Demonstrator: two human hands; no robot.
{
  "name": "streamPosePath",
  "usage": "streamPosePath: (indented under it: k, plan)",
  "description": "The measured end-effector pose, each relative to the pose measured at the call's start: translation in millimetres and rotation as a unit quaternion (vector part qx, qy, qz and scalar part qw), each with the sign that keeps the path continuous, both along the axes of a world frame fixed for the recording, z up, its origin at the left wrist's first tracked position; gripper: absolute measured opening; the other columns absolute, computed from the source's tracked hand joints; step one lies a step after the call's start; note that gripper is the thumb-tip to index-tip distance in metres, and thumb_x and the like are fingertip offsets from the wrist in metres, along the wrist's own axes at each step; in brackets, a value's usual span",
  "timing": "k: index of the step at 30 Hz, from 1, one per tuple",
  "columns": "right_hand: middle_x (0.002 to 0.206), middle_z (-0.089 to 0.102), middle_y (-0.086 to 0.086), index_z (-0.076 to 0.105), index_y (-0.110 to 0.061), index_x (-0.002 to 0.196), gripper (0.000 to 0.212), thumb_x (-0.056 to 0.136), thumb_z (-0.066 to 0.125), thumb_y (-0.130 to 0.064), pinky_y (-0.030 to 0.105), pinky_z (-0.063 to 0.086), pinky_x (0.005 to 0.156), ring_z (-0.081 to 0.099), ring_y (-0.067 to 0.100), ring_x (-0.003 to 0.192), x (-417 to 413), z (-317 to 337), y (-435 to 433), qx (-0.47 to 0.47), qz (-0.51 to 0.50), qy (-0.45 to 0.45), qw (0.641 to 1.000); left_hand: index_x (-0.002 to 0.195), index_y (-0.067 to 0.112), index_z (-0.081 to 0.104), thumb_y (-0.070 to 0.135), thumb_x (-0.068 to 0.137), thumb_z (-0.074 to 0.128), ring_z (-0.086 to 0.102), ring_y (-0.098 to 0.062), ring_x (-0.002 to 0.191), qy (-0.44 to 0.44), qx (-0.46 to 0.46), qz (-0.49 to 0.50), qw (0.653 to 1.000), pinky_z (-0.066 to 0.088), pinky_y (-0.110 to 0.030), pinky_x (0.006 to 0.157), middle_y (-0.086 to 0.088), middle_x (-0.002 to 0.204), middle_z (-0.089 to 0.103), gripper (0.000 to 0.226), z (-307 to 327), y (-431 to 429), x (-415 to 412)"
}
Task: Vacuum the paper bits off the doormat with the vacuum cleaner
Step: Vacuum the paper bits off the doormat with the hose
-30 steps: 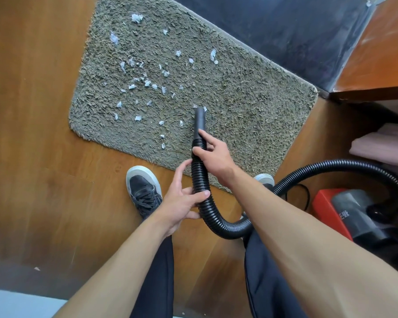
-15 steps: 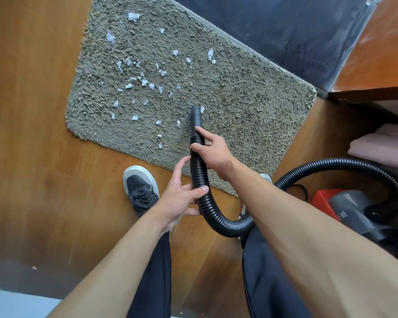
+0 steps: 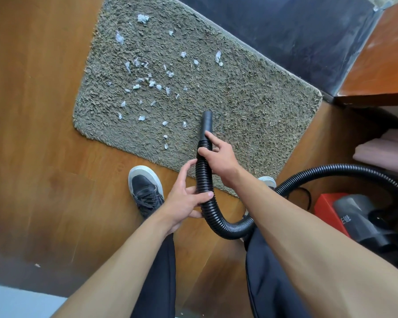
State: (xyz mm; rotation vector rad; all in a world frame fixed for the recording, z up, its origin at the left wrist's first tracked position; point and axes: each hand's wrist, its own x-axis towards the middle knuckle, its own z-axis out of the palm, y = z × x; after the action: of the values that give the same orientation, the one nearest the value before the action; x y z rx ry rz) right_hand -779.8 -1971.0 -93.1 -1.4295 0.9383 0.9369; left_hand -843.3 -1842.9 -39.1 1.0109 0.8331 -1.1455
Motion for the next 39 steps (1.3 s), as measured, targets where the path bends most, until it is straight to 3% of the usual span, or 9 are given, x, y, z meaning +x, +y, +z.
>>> streamPosePath:
  k: [4,9,12,18,25,28,31,35,39]
  plan:
    - [0.104,0.065,0.009,0.044,-0.023,0.148,0.065,0.089,0.062,-0.003,0.034,0.060,0.080,0.065,0.017,0.080,-8,-4,25,0.003,0.051,-0.006,0.999,0.134,0.058,0.037,-0.006,0.089,0.068,0.068,-0.026,0.088,0.013,0.002,0.042,0.999,0.055,-0.058,0.086,-0.014,0.098,0.069,0.084,4,20,-15]
    - [0.094,0.065,-0.005,0.047,-0.026,0.146,0.065,0.087,0.065,-0.008,0.037,0.057,0.089,0.062,0.010,0.077,-24,-5,51,-0.009,0.111,-0.016,0.994,0.124,0.057,0.042,-0.007,0.090,0.066,0.067,-0.043,0.107,0.035,0.009,0.077,0.996,0.052,-0.062,0.093,-0.028,0.112,0.070,0.076,8,39,-33]
    - [0.093,0.065,-0.008,0.049,-0.028,0.144,0.063,0.086,0.066,-0.010,0.036,0.057,0.091,0.062,0.009,0.080,-28,-5,63,-0.010,0.130,-0.014,0.991,0.124,0.056,0.043,-0.008,0.090,0.065,0.068,-0.034,0.106,0.041,0.006,0.101,0.994,0.054,-0.060,0.092,-0.024,0.110,0.072,0.076,7,49,-41]
    - [0.105,0.065,0.000,0.053,-0.033,0.140,0.065,0.078,0.068,-0.020,0.044,0.054,0.097,0.063,0.014,0.087,-27,-7,85,-0.009,0.171,-0.021,0.985,0.123,0.058,0.043,-0.006,0.090,0.065,0.068,-0.032,0.101,0.035,0.010,0.125,0.991,0.057,-0.053,0.084,-0.022,0.106,0.072,0.075,5,65,-49]
    - [0.105,0.065,0.000,0.051,-0.033,0.142,0.065,0.082,0.068,-0.017,0.046,0.056,0.094,0.066,0.020,0.093,-27,-12,90,0.016,0.171,-0.005,0.985,0.128,0.058,0.040,-0.002,0.090,0.066,0.063,-0.051,0.112,0.040,0.023,0.118,0.992,0.050,-0.066,0.094,-0.024,0.109,0.072,0.075,3,69,-51]
    - [0.096,0.063,-0.005,0.051,-0.029,0.144,0.063,0.085,0.066,-0.011,0.043,0.056,0.094,0.062,0.015,0.084,-33,-12,80,0.014,0.152,-0.015,0.988,0.130,0.058,0.038,-0.002,0.091,0.066,0.066,-0.046,0.106,0.044,0.017,0.099,0.994,0.051,-0.066,0.093,-0.023,0.106,0.072,0.076,3,65,-52]
    - [0.093,0.062,-0.003,0.049,-0.027,0.145,0.061,0.089,0.064,-0.007,0.032,0.058,0.083,0.061,0.011,0.077,-43,-8,64,0.016,0.111,-0.005,0.994,0.138,0.054,0.031,-0.001,0.091,0.066,0.069,-0.035,0.093,0.043,0.009,0.062,0.997,0.054,-0.062,0.090,-0.017,0.102,0.072,0.080,4,56,-53]
    - [0.103,0.064,0.006,0.046,-0.029,0.146,0.062,0.090,0.062,-0.006,0.028,0.055,0.067,0.062,0.015,0.079,-60,-1,41,0.015,0.063,0.020,0.998,0.140,0.052,0.029,-0.001,0.092,0.067,0.070,-0.026,0.088,0.053,-0.008,0.015,0.998,0.055,-0.061,0.090,-0.015,0.102,0.073,0.081,8,41,-58]
    - [0.108,0.062,0.011,0.046,-0.030,0.146,0.063,0.091,0.062,-0.005,0.030,0.054,0.063,0.060,0.017,0.077,-79,3,23,0.009,0.026,0.042,0.999,0.140,0.050,0.029,-0.002,0.092,0.066,0.067,-0.011,0.064,0.062,-0.020,-0.010,0.998,0.054,-0.062,0.091,-0.013,0.097,0.070,0.080,15,28,-65]
